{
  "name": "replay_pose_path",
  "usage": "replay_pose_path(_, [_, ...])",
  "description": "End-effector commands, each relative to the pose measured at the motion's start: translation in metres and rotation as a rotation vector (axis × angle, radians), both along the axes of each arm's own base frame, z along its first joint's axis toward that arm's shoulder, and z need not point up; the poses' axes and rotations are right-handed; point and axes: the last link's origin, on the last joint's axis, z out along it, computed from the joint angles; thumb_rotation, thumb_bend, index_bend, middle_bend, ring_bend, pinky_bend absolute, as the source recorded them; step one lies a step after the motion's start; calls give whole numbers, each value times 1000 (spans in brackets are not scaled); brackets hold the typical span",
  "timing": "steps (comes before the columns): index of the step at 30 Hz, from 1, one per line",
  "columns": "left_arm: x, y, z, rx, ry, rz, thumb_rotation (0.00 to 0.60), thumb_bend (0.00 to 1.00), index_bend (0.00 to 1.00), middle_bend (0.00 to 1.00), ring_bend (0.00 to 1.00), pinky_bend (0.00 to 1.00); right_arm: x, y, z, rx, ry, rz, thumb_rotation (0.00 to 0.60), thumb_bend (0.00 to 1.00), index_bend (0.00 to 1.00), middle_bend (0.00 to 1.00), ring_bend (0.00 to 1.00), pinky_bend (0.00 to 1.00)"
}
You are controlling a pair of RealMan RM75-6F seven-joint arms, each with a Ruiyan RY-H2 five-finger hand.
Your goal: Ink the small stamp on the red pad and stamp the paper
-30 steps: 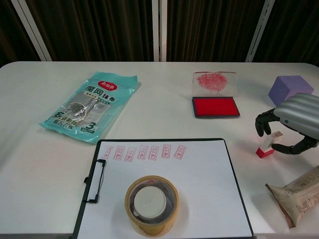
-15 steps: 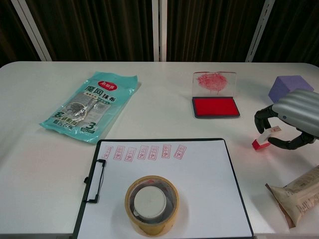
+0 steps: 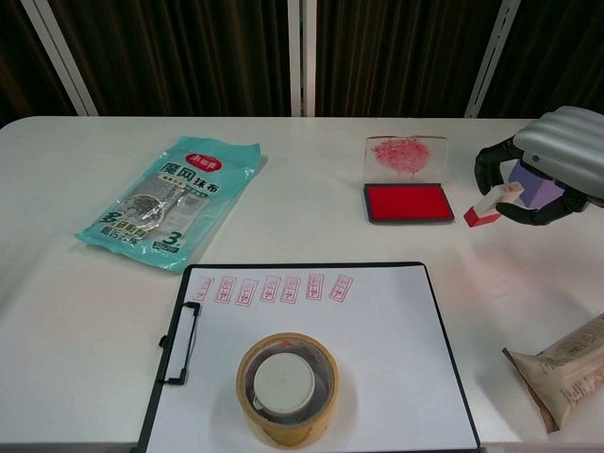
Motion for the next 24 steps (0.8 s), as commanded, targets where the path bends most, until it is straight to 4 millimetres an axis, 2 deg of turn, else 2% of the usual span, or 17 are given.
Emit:
replay_pose_path(1, [0,0,0,0,-2,1,600,0,121,144,121,244,18,-25,-4,16,-19,-21,600,477,878,773,918,1000])
replay_pose_path(3, [-1,0,-1,-2,-2,5,600,0,121,144,120,244,28,-39,-10,43,-50,-65,600,478,899,791,924,1000])
replay_pose_path(6, [-2,0,0,-2,-2,9,600,0,121,144,121,244,42,-59,-18,29,-4,-87,600,479,909,797,926,1000])
replay_pose_path(9, [-4,0,1,1,-1,14,600,0,121,144,120,244,54,-72,-26,12,26,-113,600,485,910,796,927,1000])
replay_pose_path(15, [-8,1,3,2,-8,23,600,0,121,144,120,244,66,-84,-42,34,47,-189,600,486,912,798,927,1000])
replay_pose_path(24, [-11,3,4,4,-8,27,600,0,121,144,120,244,68,-90,-57,83,96,-257,600,482,916,800,927,1000])
